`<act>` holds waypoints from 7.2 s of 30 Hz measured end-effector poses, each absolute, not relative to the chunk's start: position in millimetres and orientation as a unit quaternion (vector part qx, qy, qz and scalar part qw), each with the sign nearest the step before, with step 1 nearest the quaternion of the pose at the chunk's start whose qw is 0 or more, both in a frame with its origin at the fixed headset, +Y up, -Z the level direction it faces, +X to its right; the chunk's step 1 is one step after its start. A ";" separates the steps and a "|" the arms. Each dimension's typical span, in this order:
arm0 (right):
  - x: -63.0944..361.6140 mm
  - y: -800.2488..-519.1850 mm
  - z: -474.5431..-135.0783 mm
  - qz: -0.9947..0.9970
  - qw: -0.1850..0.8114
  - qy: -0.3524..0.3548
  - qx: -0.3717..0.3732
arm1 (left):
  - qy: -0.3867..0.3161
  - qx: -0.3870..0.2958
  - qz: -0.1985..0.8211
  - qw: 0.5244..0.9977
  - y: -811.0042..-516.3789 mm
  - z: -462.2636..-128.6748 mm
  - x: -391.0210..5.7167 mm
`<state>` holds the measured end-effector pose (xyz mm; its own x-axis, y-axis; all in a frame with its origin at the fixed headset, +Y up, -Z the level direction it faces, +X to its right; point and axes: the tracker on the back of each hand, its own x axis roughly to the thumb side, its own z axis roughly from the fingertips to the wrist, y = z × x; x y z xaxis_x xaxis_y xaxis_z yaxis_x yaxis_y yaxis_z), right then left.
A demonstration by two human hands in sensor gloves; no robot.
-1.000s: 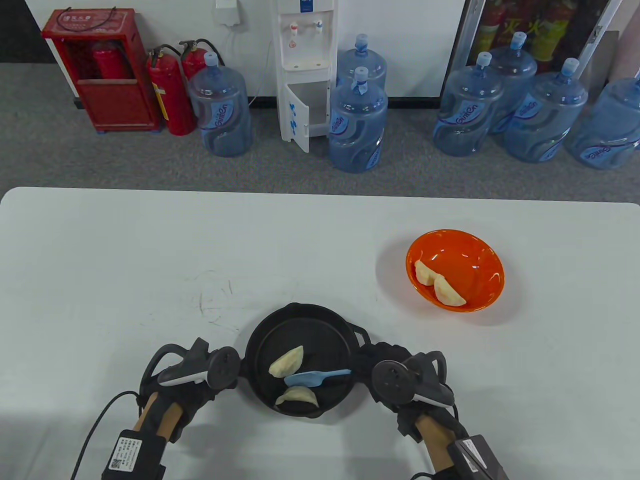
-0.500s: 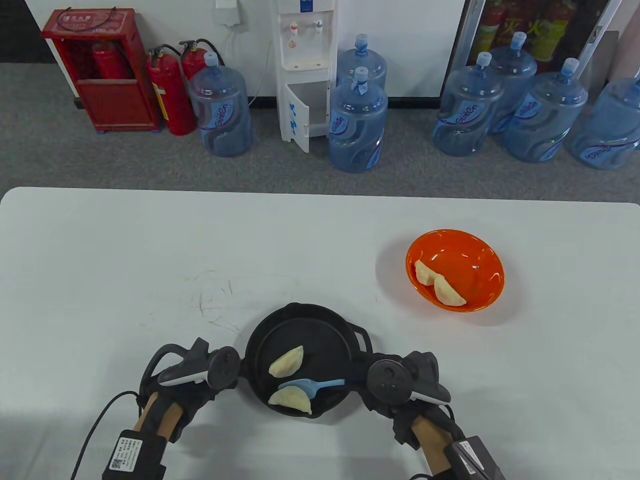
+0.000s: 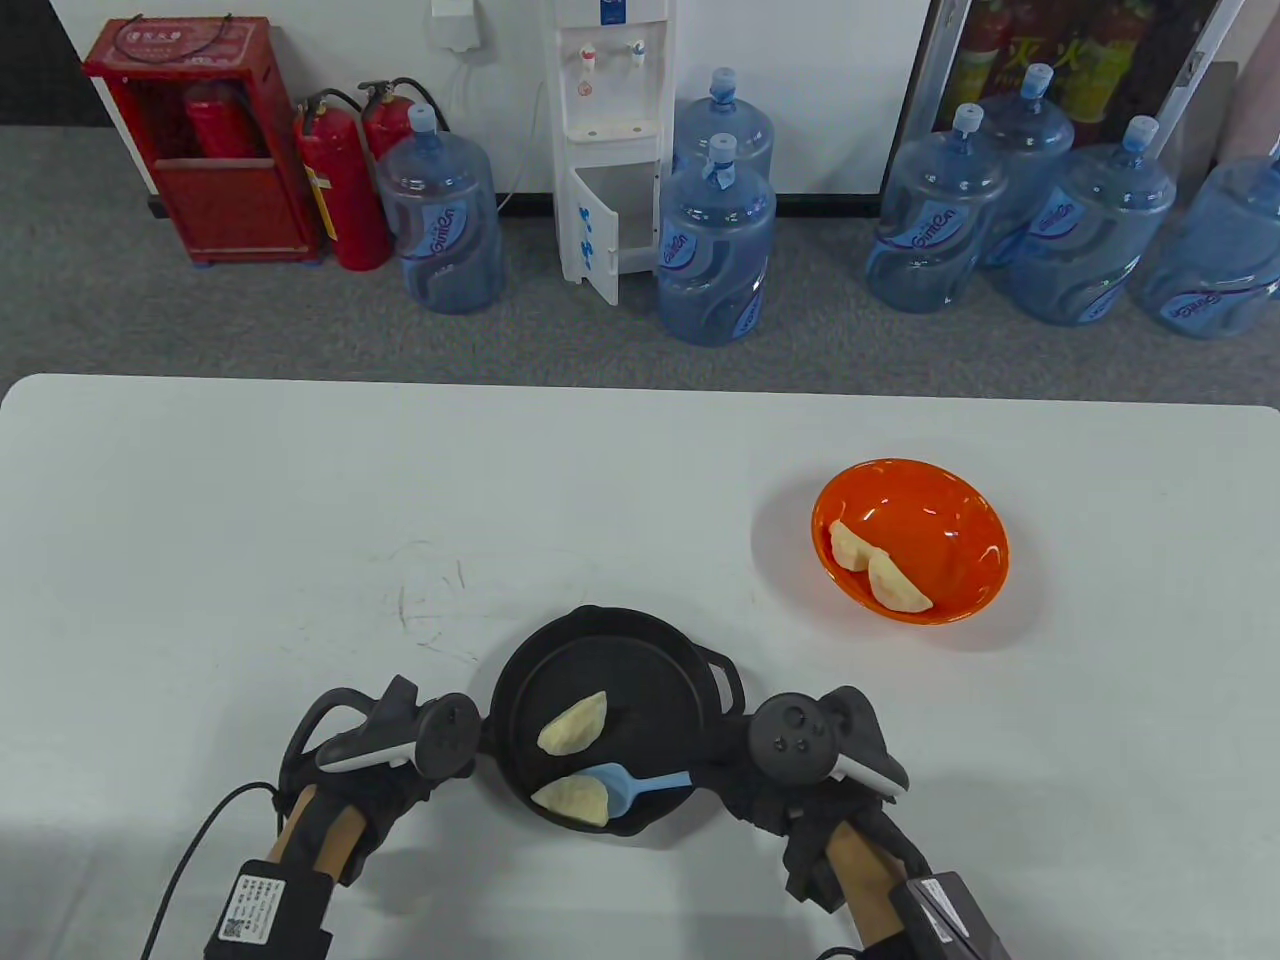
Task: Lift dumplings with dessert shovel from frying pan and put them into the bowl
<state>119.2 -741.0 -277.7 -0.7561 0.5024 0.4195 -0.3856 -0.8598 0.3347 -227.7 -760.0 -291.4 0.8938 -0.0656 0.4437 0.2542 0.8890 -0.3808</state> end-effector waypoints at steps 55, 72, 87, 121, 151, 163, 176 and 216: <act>283.1 -682.9 -300.6 0.912 0.401 -0.065 -0.047 | -0.215 -0.221 -0.080 0.948 -760.3 -290.9 -228.5; 352.1 -697.2 -307.3 0.918 0.348 -0.059 -0.178 | -0.211 -0.220 -0.076 0.949 -760.5 -290.6 -228.8; 373.2 -694.0 -326.9 0.940 0.279 -0.038 -0.192 | -0.211 -0.219 -0.069 0.950 -761.0 -290.8 -229.8; 320.2 -668.5 -327.8 0.977 -0.068 -0.117 -0.163 | -0.212 -0.220 -0.070 0.950 -761.1 -290.9 -230.6; 124.6 -663.1 -290.5 0.975 0.062 -0.140 0.160 | -0.211 -0.223 -0.084 0.948 -760.5 -290.6 -228.6; 69.7 -698.0 -292.9 0.966 0.014 -0.100 0.239 | -0.211 -0.224 -0.084 0.948 -760.6 -290.6 -228.3; 77.5 -708.3 -278.8 0.959 0.019 -0.078 0.272 | -0.210 -0.226 -0.084 0.948 -760.4 -290.7 -228.3; 107.5 -740.1 -275.5 0.918 0.252 0.148 0.269 | -0.211 -0.231 -0.085 0.946 -760.2 -291.6 -228.2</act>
